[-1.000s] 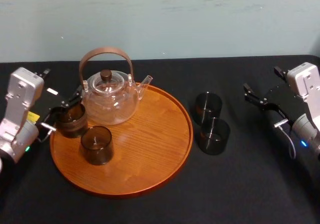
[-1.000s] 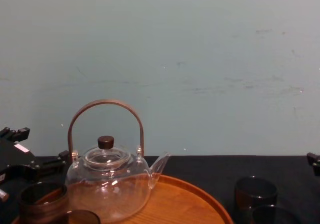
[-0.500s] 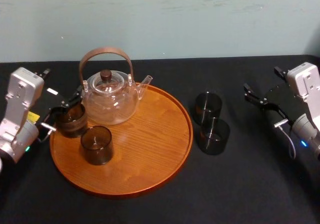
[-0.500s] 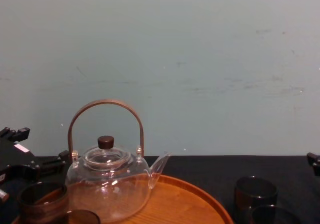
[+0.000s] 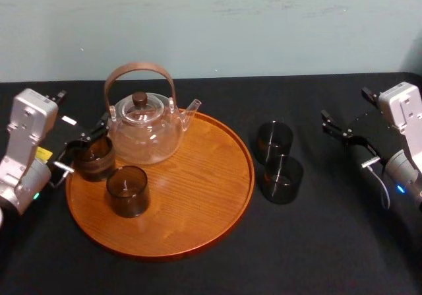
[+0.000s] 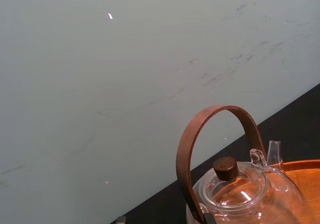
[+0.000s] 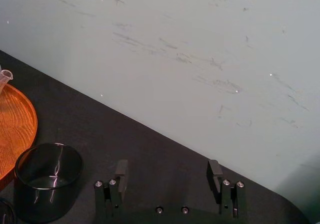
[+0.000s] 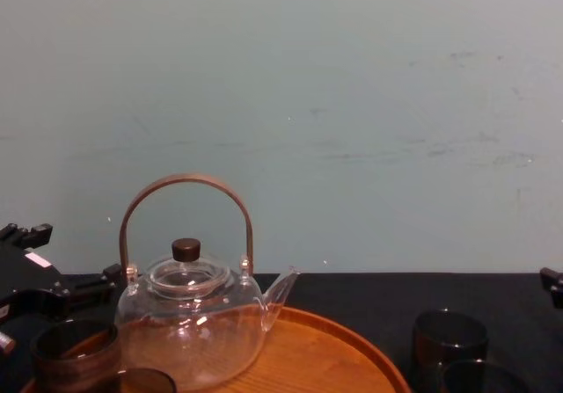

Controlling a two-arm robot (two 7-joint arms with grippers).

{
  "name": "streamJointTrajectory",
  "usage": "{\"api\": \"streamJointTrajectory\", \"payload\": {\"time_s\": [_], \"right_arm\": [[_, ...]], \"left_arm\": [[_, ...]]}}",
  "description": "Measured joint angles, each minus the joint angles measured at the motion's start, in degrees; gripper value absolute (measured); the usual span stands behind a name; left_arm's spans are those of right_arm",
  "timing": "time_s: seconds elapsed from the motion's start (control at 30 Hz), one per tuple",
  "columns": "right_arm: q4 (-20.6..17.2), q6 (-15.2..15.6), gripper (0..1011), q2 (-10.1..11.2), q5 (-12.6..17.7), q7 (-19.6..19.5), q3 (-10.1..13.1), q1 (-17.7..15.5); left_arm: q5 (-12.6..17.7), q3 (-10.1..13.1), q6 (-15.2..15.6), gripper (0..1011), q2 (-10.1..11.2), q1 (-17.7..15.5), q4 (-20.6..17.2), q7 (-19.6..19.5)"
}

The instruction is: Pick up the glass from the table and place it on the tray.

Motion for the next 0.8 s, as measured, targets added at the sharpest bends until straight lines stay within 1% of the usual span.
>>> {"api": "streamJointTrajectory", "payload": {"time_s": [0.13, 0.23, 0.37, 0.63, 0.67, 0.73, 0.8], "right_arm": [[0.1, -0.1, 1002, -0.1, 0.0, 0.3, 0.1, 0.1], [0.2, -0.7, 1002, -0.4, 0.8, 2.0, 0.6, 0.2], [-1.5, -1.0, 1002, -0.1, 1.8, 3.9, 1.4, -0.9], [-8.8, -0.6, 1002, 2.0, 2.5, 5.8, 2.8, -5.1], [-10.3, -0.4, 1002, 2.4, 2.8, 6.0, 3.1, -6.1], [-11.8, -0.3, 1002, 2.7, 3.1, 6.2, 3.5, -7.1], [-14.1, -0.1, 1002, 3.1, 3.4, 6.6, 3.9, -8.7]], "left_arm": [[0.0, 0.0, 0.0, 1002, 0.0, 0.0, 0.0, 0.0], [0.0, 0.0, 0.0, 1001, 0.0, 0.0, 0.0, 0.0], [0.0, 0.0, 0.0, 1001, 0.0, 0.0, 0.0, 0.0], [0.0, 0.0, 0.0, 1001, 0.0, 0.0, 0.0, 0.0], [0.0, 0.0, 0.0, 1001, 0.0, 0.0, 0.0, 0.0], [0.0, 0.0, 0.0, 1001, 0.0, 0.0, 0.0, 0.0], [0.0, 0.0, 0.0, 1001, 0.0, 0.0, 0.0, 0.0]]}}
